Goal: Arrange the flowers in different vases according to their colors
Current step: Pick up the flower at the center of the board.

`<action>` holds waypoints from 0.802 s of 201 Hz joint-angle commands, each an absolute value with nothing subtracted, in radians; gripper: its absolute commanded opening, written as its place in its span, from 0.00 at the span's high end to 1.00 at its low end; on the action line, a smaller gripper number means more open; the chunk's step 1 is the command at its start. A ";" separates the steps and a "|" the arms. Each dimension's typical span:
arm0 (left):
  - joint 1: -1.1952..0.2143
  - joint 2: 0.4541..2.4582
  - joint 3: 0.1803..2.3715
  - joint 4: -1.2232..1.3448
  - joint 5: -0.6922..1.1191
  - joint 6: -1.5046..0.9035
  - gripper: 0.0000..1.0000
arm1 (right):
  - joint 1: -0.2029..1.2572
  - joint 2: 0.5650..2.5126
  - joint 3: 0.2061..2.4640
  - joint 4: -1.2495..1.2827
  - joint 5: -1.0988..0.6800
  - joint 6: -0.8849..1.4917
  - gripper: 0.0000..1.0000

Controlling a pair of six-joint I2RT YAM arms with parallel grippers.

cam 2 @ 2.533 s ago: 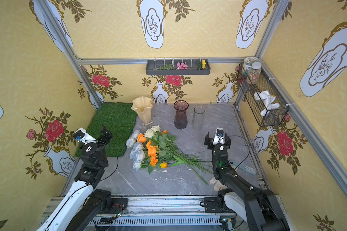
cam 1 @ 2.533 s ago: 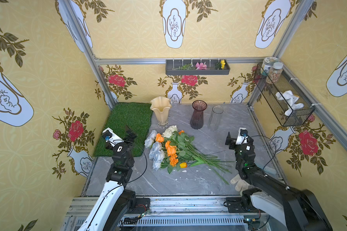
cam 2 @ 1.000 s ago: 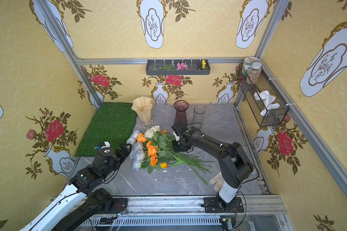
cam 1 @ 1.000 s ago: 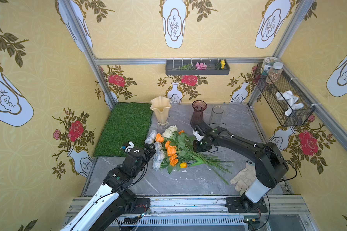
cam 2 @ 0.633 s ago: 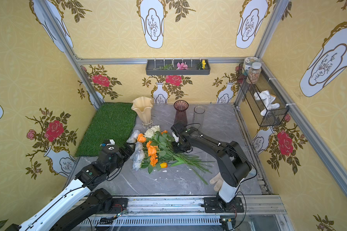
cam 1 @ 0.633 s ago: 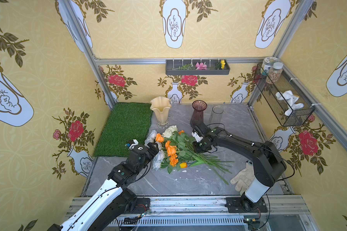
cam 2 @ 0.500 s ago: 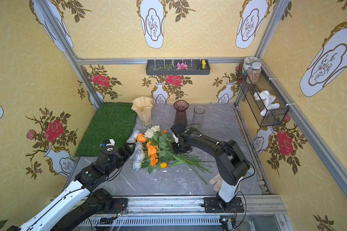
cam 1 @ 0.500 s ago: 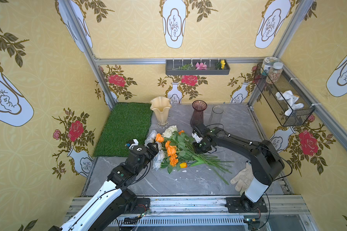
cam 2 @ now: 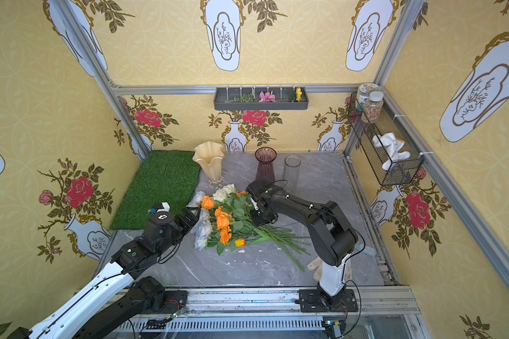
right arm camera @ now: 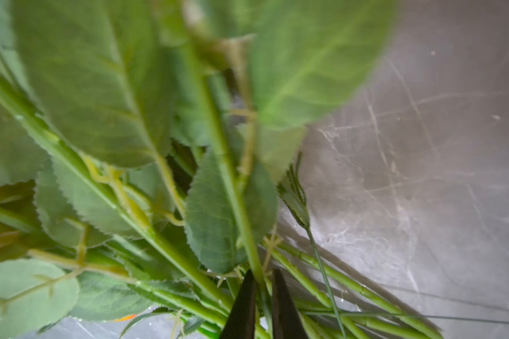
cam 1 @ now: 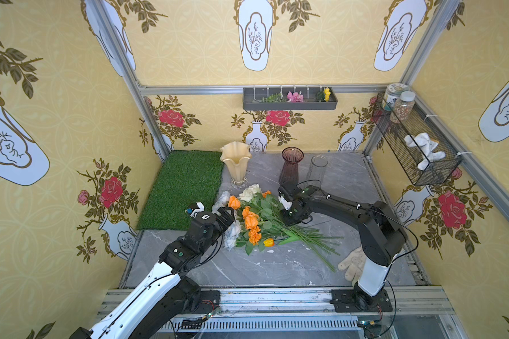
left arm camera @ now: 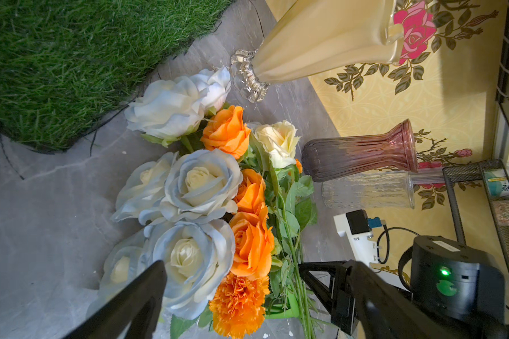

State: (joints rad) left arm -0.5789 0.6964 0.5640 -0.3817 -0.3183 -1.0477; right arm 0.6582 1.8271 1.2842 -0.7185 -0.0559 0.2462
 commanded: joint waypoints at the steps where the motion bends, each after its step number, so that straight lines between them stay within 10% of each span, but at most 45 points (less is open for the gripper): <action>1: -0.578 0.692 0.556 -0.361 -0.322 -1.043 0.00 | 0.669 1.835 1.314 -0.757 -0.002 0.187 0.93; 161: -0.577 0.628 0.521 -0.350 -0.319 -1.056 0.00 | 0.704 1.489 1.453 -0.727 0.140 0.138 1.00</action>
